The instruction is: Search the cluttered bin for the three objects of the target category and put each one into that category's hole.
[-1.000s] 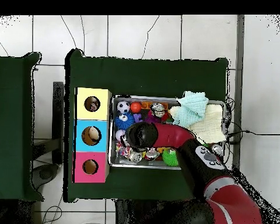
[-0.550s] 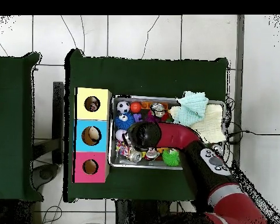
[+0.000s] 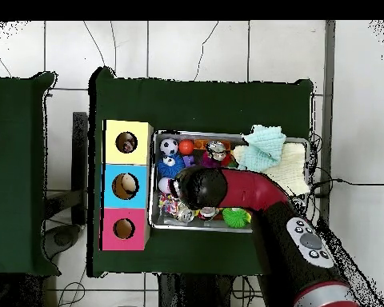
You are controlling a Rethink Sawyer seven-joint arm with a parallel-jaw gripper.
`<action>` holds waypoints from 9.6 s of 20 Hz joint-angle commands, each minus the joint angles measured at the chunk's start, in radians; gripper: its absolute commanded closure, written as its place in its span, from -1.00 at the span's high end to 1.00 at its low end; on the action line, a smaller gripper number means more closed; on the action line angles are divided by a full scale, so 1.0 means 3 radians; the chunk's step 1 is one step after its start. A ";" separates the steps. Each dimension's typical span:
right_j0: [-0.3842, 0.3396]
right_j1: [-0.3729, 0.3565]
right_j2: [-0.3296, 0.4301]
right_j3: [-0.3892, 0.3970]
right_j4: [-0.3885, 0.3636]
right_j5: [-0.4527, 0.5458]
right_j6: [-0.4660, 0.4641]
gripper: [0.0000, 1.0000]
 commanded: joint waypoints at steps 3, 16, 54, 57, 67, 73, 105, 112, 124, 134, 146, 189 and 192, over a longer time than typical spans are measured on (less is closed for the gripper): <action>0.0040 -0.0213 -0.0121 0.0575 0.0202 -0.0093 0.0787 1.00; 0.0125 -0.0151 -0.0216 0.0854 0.0297 -0.0503 0.0878 1.00; 0.0436 0.0753 -0.0628 0.0543 0.0372 -0.1622 0.0793 -1.00; 0.0403 0.0752 -0.0604 0.0563 0.0365 -0.1639 0.0790 -1.00; 0.0371 0.0751 -0.0566 0.0563 0.0365 -0.1633 0.0777 -1.00; 0.0436 0.0566 -0.0588 0.0660 0.0460 -0.1515 0.0866 -1.00; 0.1040 -0.0091 -0.0855 0.0594 0.1214 -0.0314 0.1010 -1.00; 0.1325 -0.0165 -0.1028 0.0421 0.1381 0.0016 0.1164 -1.00; 0.1704 -0.0169 -0.1317 -0.0113 0.1391 0.0768 0.1525 -1.00; 0.1761 -0.0118 -0.1443 -0.0608 0.1096 0.1155 0.1477 -1.00; 0.1718 -0.0046 -0.1454 -0.0978 0.1135 0.1692 0.1480 -1.00; 0.2191 0.0441 -0.1495 -0.1450 0.1209 0.1367 0.2257 -1.00; 0.2217 0.0466 -0.1516 -0.1455 0.1213 0.1299 0.2307 -1.00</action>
